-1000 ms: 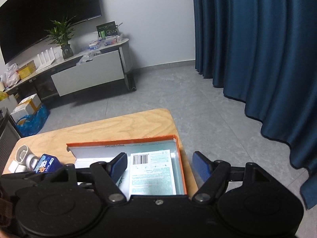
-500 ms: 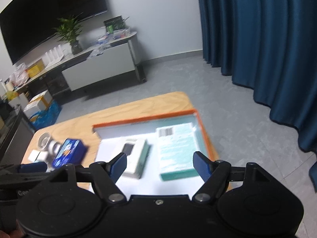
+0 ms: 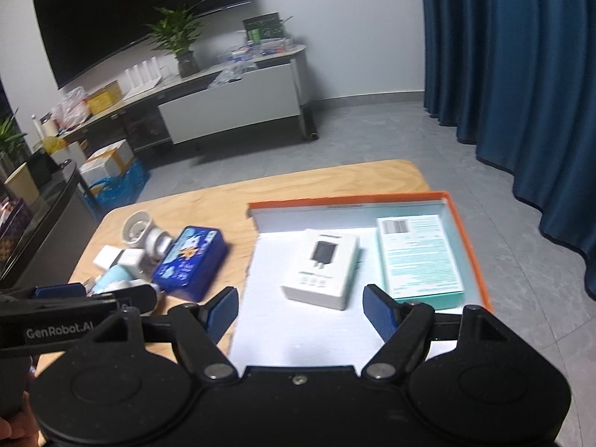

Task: Organize rigid objects
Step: 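Move the left gripper to the glass diffuser bottle while the right approaches the blue tin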

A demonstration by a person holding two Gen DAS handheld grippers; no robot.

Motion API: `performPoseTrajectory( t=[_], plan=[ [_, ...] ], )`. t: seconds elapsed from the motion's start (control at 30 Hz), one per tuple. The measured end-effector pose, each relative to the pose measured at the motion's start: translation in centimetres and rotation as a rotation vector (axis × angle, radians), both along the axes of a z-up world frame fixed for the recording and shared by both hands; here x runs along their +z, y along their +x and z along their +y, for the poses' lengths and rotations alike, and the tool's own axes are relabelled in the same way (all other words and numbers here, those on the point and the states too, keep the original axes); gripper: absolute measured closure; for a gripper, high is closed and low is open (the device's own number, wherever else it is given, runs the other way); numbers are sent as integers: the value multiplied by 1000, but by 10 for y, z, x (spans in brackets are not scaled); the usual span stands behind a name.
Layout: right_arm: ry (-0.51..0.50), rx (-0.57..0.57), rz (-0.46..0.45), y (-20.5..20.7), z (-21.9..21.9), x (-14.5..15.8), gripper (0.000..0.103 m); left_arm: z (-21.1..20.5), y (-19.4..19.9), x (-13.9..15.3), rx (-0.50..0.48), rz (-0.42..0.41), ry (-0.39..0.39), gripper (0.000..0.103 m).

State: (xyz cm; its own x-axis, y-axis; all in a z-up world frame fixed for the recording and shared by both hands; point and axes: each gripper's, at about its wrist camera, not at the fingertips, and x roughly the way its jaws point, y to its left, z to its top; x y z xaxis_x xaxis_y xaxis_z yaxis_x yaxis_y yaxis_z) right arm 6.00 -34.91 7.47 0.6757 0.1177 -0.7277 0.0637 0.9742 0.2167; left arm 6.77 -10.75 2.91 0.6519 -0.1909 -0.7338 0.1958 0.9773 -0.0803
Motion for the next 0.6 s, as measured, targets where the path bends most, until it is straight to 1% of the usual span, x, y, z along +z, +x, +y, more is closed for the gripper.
performPoseTrajectory(
  t=[0.6],
  plan=[
    [-7, 118, 31, 9, 61, -12, 15, 58, -2, -16, 88, 16, -8, 7]
  ],
)
